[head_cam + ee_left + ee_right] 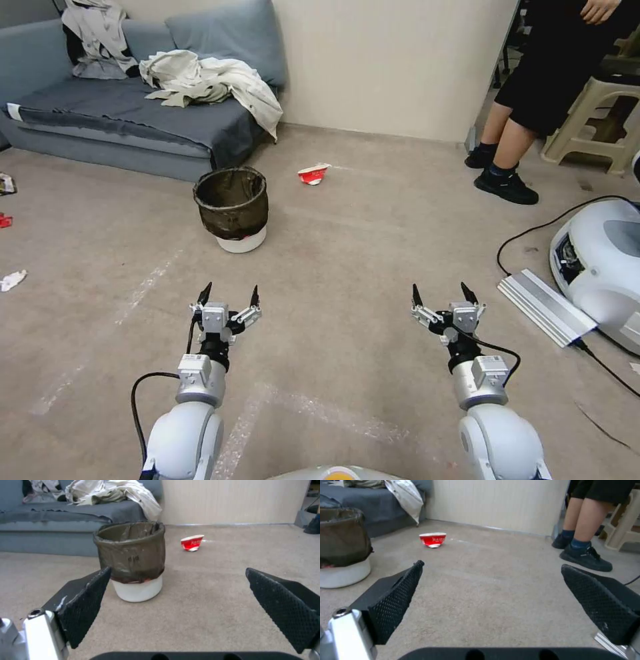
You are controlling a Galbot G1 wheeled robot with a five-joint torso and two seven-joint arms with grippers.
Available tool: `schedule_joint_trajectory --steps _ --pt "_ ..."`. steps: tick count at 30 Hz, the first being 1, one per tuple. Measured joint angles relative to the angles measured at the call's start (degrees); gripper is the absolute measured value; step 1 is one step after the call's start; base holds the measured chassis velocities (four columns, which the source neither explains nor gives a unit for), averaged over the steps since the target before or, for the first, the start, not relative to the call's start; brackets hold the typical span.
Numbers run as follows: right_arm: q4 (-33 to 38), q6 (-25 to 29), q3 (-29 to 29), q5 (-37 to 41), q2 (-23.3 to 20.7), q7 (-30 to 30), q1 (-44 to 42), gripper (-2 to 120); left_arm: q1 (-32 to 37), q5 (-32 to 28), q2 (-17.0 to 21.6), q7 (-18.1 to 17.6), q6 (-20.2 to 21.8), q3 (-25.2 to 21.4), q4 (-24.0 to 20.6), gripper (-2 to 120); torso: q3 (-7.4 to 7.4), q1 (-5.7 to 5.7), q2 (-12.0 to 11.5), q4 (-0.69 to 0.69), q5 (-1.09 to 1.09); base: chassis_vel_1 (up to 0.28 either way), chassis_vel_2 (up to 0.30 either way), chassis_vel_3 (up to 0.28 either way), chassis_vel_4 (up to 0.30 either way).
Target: Pick up the trash can from the floor.
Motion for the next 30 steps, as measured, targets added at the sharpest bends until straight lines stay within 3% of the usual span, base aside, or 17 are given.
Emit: schedule_joint_trajectory --steps 15,17,19,22,30 --pt "0.16 0.24 -0.16 -0.61 0.48 0.35 0.00 100 0.04 0.01 0.05 -0.36 0.00 0.20 -0.34 100 0.00 0.00 0.00 0.00 -0.01 0.000 0.000 0.000 0.000" --pt "1.02 1.36 -0.49 -2.61 1.85 1.43 0.02 100 0.23 0.27 0.28 -1.54 0.22 0.93 -1.99 100 0.01 0.00 0.00 0.00 -0.03 0.000 0.000 0.000 0.000" --pt "3.41 4.21 -1.81 -6.92 5.23 3.64 0.39 100 0.59 1.13 0.86 -4.50 0.88 3.24 -6.70 100 -0.01 0.00 0.00 0.00 0.01 0.000 0.000 0.000 0.000" --pt "3.97 4.72 -2.24 -7.71 6.12 4.32 0.39 100 0.94 1.68 1.39 -7.25 1.43 5.18 -10.79 100 -0.01 0.00 0.00 0.00 0.03 0.000 0.000 0.000 0.000" --pt "3.95 4.87 -1.91 -7.58 6.19 4.29 0.04 100 0.92 0.96 1.51 -8.81 1.76 5.34 -11.41 100 0.00 0.00 0.00 0.00 0.00 0.000 0.000 0.000 0.000"
